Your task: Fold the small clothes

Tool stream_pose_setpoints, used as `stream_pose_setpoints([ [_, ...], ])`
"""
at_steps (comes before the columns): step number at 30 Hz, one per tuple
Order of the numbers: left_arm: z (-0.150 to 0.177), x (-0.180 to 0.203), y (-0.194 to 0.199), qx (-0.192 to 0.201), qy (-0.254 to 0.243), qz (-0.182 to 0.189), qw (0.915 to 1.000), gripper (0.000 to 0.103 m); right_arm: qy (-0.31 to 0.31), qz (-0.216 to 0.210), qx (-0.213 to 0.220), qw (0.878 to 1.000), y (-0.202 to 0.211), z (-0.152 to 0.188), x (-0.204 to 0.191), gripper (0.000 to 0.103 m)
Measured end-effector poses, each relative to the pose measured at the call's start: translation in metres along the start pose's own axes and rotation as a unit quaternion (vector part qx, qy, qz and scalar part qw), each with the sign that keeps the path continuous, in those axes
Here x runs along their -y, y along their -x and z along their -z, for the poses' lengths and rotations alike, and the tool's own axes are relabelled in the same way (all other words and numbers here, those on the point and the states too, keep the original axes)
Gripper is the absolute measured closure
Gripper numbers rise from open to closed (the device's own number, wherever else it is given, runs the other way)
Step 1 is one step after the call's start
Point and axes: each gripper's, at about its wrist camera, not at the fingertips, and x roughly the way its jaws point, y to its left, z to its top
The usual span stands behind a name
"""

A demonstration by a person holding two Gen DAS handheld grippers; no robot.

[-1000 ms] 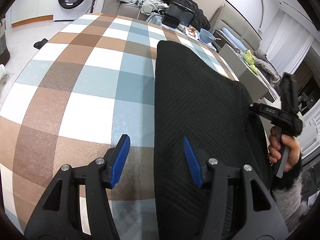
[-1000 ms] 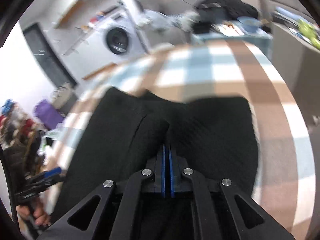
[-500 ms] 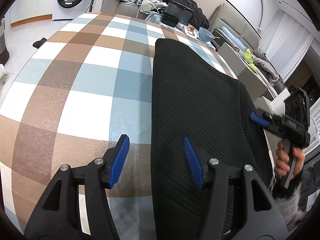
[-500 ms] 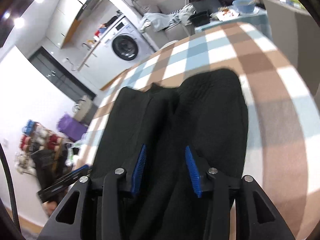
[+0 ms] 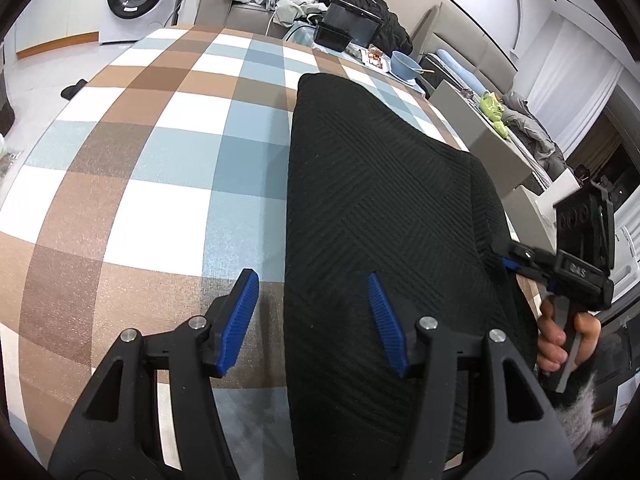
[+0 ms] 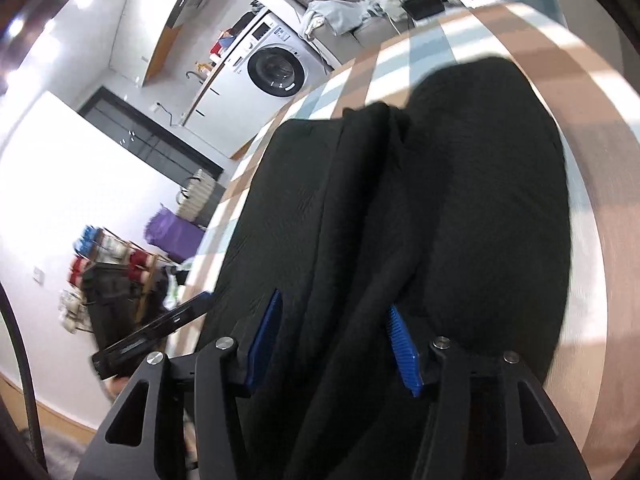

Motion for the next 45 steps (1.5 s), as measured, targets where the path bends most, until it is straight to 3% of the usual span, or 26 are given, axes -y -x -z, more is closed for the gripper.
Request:
stream_pose_setpoints([
  [9,0.002,0.000,-0.001,-0.005,0.001,0.002,1.0000,0.048,0.024,0.027,-0.004,0.999,-0.009,-0.003,-0.005,0.050],
  [12,0.004,0.002,-0.002,-0.010,0.001,0.005,0.9999,0.048,0.036,0.054,-0.012,0.998,-0.018,-0.010,-0.011,0.066],
  [15,0.004,0.006,0.004,-0.002,-0.007,0.008,0.9999,0.048,0.044,0.065,-0.015,0.997,-0.021,-0.018,-0.014,0.091],
  [17,0.004,0.006,0.012,0.008,-0.007,0.008,0.9999,0.048,0.064,0.063,0.015,0.996,-0.011,-0.019,-0.027,0.095],
  [20,0.002,0.003,0.019,0.019,-0.001,0.008,0.9998,0.045,0.081,0.033,0.067,0.994,0.020,-0.020,-0.046,0.096],
  [23,0.002,0.000,0.017,0.014,0.001,0.008,0.9999,0.045,0.093,0.062,0.084,0.990,0.038,-0.020,-0.050,0.096],
  [27,0.005,0.002,0.011,0.003,-0.002,0.011,0.9999,0.045,0.051,0.141,0.054,0.987,0.019,-0.022,-0.010,0.095],
  [30,0.007,0.005,0.008,-0.002,-0.007,0.013,0.9999,0.045,0.007,0.143,0.023,0.989,0.008,-0.024,0.016,0.090],
  [33,0.007,0.005,0.003,-0.006,-0.007,0.014,0.9999,0.045,0.018,0.139,0.041,0.989,0.027,-0.020,0.012,0.081],
  [35,0.007,0.007,-0.002,-0.013,-0.006,0.018,0.9997,0.045,0.024,0.159,0.068,0.985,0.048,-0.011,0.008,0.059],
  [37,0.007,0.011,-0.009,-0.018,-0.011,0.020,0.9996,0.045,0.034,0.185,0.089,0.978,0.067,0.001,0.007,0.059],
  [41,0.007,0.026,-0.020,-0.029,-0.033,0.025,0.9987,0.045,0.024,0.179,0.069,0.981,0.076,0.021,0.017,0.059],
  [42,0.008,0.031,-0.021,-0.029,-0.044,0.022,0.9984,0.048,0.022,0.180,0.064,0.981,0.075,0.025,0.019,0.059],
  [43,0.009,0.036,-0.021,-0.026,-0.056,0.018,0.9979,0.059,0.019,0.176,0.058,0.983,0.071,0.027,0.021,0.063],
  [45,0.010,0.044,-0.020,-0.022,-0.074,0.003,0.9970,0.069,0.022,0.162,0.046,0.985,0.060,0.028,0.023,0.074],
])
